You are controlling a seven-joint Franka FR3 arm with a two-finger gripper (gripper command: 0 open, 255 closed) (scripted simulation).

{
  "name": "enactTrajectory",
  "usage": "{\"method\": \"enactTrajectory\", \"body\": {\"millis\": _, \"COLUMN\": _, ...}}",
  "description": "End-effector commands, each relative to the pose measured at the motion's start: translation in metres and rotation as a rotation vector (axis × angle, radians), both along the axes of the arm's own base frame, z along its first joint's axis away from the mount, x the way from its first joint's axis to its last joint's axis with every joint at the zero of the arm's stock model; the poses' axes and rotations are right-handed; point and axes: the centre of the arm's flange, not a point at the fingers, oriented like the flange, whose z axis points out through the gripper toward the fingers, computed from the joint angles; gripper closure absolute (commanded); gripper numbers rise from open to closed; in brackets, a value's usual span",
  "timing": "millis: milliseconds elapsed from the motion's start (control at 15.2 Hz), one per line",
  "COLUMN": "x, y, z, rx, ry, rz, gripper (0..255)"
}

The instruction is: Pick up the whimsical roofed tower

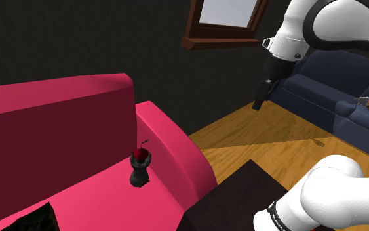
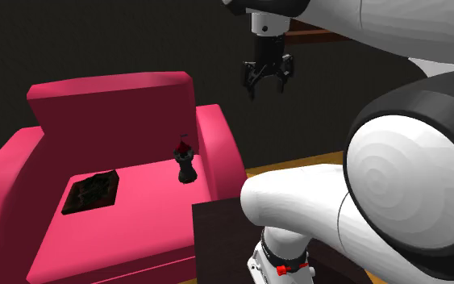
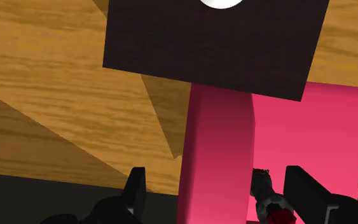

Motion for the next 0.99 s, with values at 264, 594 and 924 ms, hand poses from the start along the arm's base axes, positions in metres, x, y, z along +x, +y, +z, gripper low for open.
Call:
{"method": "enactTrajectory", "body": {"millis": 264, "x": 0.039, "y": -0.001, "z": -0.032, "rx": 0.019, "ry": -0.006, "rz": 0.150, "gripper": 0}}
{"method": "enactTrajectory", "body": {"millis": 594, "x": 0.088, "y": 0.006, "z": -0.073, "rx": 0.042, "ry": -0.013, "rz": 0.338, "gripper": 0}}
{"method": "enactTrajectory", "body": {"millis": 924, "x": 0.135, "y": 0.024, "z": -0.112, "rx": 0.066, "ry": -0.020, "rz": 0.526, "gripper": 0}}
